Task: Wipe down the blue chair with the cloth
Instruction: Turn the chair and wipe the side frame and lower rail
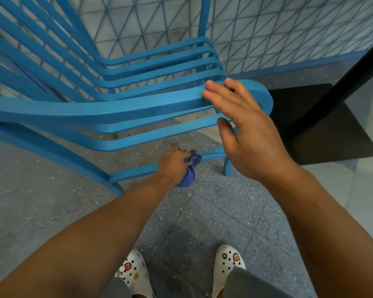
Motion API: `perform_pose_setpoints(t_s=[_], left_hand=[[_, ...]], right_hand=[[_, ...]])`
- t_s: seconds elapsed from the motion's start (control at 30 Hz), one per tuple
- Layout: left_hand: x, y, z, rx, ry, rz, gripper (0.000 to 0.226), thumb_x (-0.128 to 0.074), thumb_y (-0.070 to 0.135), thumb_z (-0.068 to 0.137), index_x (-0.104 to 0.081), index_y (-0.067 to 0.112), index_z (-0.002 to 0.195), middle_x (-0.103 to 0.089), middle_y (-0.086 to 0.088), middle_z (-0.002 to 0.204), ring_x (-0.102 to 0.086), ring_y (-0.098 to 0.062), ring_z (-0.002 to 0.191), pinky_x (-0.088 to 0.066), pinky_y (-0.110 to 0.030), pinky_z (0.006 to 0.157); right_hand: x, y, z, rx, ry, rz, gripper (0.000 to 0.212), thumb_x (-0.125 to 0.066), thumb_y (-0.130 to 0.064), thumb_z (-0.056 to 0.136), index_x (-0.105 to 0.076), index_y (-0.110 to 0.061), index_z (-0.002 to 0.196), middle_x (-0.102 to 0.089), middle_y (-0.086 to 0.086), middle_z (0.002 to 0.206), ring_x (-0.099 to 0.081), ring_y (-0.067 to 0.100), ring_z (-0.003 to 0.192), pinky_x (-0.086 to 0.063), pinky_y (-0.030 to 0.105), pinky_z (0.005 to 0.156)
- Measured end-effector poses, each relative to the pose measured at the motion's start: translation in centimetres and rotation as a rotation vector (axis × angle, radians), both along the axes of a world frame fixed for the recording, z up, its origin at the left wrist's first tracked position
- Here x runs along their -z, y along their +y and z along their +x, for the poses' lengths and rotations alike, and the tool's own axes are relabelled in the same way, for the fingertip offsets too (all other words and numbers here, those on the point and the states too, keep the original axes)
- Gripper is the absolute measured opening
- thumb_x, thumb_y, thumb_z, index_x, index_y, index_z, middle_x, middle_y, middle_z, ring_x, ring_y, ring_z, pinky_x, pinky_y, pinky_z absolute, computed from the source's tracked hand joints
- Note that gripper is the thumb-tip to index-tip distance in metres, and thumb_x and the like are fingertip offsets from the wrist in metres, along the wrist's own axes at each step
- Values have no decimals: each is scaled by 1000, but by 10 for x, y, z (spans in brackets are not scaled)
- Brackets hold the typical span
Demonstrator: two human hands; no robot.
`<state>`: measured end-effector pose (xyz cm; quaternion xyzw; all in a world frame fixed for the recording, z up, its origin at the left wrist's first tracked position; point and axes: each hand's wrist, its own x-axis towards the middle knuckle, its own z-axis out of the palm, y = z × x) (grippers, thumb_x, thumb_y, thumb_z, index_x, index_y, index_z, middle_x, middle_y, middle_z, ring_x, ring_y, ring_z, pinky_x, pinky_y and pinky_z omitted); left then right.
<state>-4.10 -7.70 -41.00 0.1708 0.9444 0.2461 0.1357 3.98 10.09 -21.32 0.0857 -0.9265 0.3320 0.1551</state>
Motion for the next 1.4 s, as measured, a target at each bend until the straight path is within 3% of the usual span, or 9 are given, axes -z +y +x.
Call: perform_pose_setpoints(t_s=[0.13,0.23,0.5,0.63,0.77,0.9,1.0,1.27,1.4], left_hand=[[-2,10,-1,-3,47,41,27,-58,36,86,-53,10,88,-49,-6,80,-50,-24,78,-41,-44,73],[-4,-6,2,-35,-50,37,26,-62,19,97,-62,-4,108,-55,-13,95,-56,-25,89,-42,-40,79],[11,-47,-3,-37,37,12,22,-66,13,96,-75,4,114,-53,-16,103,-61,-36,97,-35,-23,78],[5,-31,-3,12,20,-52,19,-66,11,96,-74,1,111,-56,-25,108,-61,-37,94,-46,-34,84],[-6,0,3,-36,-19,47,3,-64,16,96,-63,14,97,-53,-9,98,-50,-21,86,-41,-36,77],[-13,52,5,-164,-115,152,23,-64,27,87,-45,14,85,-55,-9,76,-57,-26,73,-47,-40,71],[-13,74,3,-153,-295,270,17,-66,21,90,-56,7,95,-55,-25,92,-63,-40,86,-50,-50,80],[-1,30,-3,-169,-197,182,19,-61,24,99,-55,6,105,-57,-3,87,-54,-18,78,-40,-28,68],[3,7,0,40,-48,30,19,-60,23,99,-50,37,106,-55,-3,117,-51,-18,97,-32,-26,84]], right_hand=[[-6,15,-4,-40,-32,-12,50,-48,4,100,-55,-20,144,-47,-11,153,-26,5,150,-18,14,121],[-6,32,-4,12,-54,21,55,-46,5,100,-53,-23,147,-43,-14,156,-25,5,152,-18,23,125],[-2,35,2,99,-50,13,56,-49,2,100,-48,-21,150,-38,-10,160,-22,1,150,-11,10,120],[-6,25,3,105,-48,36,52,-54,-5,98,-46,-17,148,-37,-7,156,-24,-7,141,-15,3,114],[-8,23,1,112,-59,11,51,-54,-8,99,-44,-20,147,-36,-9,154,-33,-1,141,-33,24,117],[-6,24,2,93,-63,0,53,-54,-7,98,-42,-19,148,-36,-8,155,-33,2,142,-37,31,116],[-7,29,1,88,-69,5,54,-53,-6,99,-43,-22,150,-36,-12,156,-31,-2,143,-36,27,116],[-8,39,1,79,-78,-46,53,-48,3,100,-49,-18,148,-39,-9,157,-22,-18,139,-21,10,118],[-6,31,5,92,-148,-44,56,-47,-3,102,-39,-24,154,-27,-12,164,-13,-1,153,-8,12,122]])
